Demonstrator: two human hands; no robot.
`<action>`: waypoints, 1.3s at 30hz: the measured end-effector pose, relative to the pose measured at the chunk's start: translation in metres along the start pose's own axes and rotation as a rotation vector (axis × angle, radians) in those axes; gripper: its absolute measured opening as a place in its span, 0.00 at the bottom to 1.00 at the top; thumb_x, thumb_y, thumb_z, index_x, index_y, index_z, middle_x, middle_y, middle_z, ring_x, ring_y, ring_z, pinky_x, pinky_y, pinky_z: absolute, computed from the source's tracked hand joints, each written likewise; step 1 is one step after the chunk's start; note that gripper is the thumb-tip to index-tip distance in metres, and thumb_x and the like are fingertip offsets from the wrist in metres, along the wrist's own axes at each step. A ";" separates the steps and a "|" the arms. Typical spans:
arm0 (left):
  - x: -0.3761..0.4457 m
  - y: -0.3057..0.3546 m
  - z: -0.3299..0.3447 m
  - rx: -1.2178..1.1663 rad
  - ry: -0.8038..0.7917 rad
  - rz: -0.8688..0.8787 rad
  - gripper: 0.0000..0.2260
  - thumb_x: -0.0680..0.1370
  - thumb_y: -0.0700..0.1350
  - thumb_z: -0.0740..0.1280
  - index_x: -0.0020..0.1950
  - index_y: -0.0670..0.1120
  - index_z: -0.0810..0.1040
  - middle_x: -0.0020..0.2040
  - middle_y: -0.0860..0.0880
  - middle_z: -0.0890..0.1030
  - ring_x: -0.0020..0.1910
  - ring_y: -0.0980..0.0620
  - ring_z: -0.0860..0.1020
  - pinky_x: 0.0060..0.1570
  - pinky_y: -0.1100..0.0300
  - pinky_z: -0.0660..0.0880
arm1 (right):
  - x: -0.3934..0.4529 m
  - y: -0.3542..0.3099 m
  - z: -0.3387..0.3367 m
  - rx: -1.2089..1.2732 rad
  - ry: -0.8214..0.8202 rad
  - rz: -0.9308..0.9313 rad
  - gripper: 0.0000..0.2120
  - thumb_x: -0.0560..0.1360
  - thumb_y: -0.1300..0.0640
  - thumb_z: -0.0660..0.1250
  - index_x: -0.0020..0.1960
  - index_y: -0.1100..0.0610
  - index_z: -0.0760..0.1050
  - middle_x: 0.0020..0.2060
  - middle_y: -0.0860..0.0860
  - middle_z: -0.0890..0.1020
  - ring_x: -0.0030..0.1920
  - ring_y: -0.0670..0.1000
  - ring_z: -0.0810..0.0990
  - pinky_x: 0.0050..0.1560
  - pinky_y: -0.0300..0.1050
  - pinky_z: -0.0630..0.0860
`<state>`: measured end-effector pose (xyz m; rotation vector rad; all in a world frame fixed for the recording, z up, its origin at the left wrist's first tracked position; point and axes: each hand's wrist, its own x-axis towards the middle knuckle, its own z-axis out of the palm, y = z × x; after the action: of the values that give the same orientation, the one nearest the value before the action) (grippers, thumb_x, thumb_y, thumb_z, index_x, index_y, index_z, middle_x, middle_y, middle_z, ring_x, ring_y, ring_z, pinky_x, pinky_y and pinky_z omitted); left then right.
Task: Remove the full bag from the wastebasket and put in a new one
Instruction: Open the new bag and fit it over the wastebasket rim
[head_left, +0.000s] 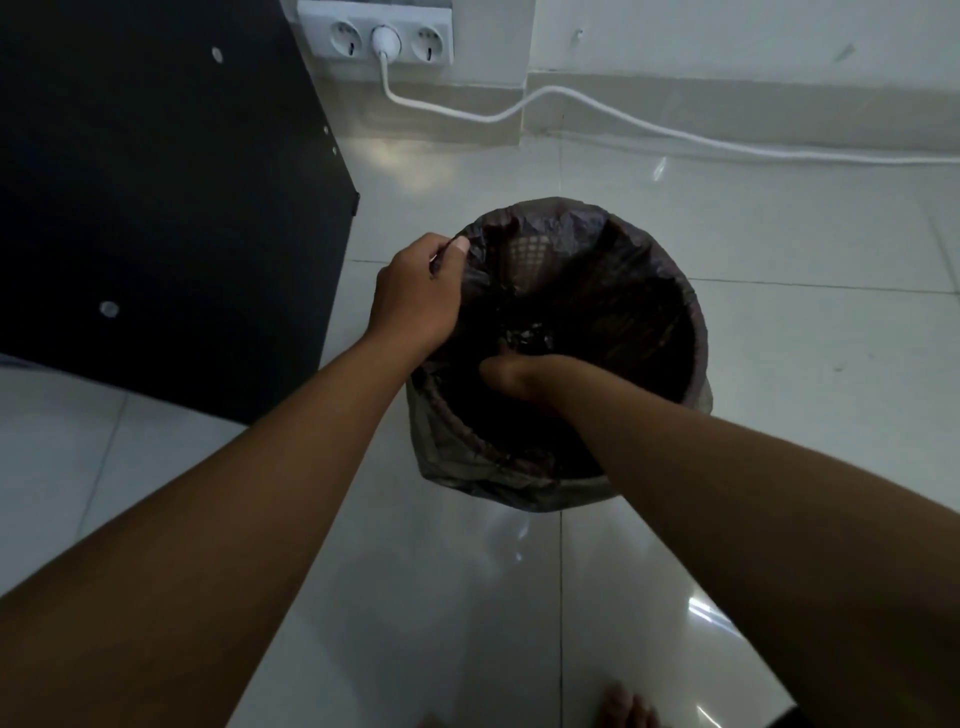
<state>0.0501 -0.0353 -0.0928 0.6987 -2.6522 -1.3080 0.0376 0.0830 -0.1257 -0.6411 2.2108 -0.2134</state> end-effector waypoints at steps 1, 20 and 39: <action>0.000 0.000 0.000 0.002 0.001 -0.002 0.17 0.83 0.54 0.57 0.52 0.44 0.79 0.45 0.47 0.80 0.46 0.48 0.77 0.44 0.55 0.71 | 0.002 -0.003 0.002 -0.049 -0.031 -0.024 0.27 0.85 0.59 0.51 0.79 0.65 0.44 0.79 0.60 0.50 0.79 0.57 0.52 0.71 0.39 0.51; 0.005 0.002 0.002 -0.001 -0.034 -0.012 0.17 0.83 0.55 0.58 0.51 0.43 0.79 0.47 0.44 0.81 0.47 0.45 0.78 0.46 0.53 0.73 | -0.002 0.075 -0.010 -0.775 -0.289 0.065 0.38 0.78 0.35 0.57 0.78 0.38 0.37 0.79 0.55 0.35 0.79 0.60 0.37 0.74 0.67 0.41; -0.046 0.014 -0.018 -0.175 0.106 -0.251 0.29 0.78 0.65 0.60 0.76 0.54 0.66 0.74 0.51 0.71 0.71 0.49 0.70 0.70 0.48 0.68 | -0.115 0.046 -0.009 0.486 1.153 0.284 0.23 0.77 0.51 0.64 0.71 0.52 0.71 0.72 0.52 0.70 0.73 0.53 0.66 0.71 0.52 0.63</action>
<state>0.0913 -0.0202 -0.0654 1.0688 -2.3916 -1.4938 0.0769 0.1808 -0.0599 0.1635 3.0866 -1.1554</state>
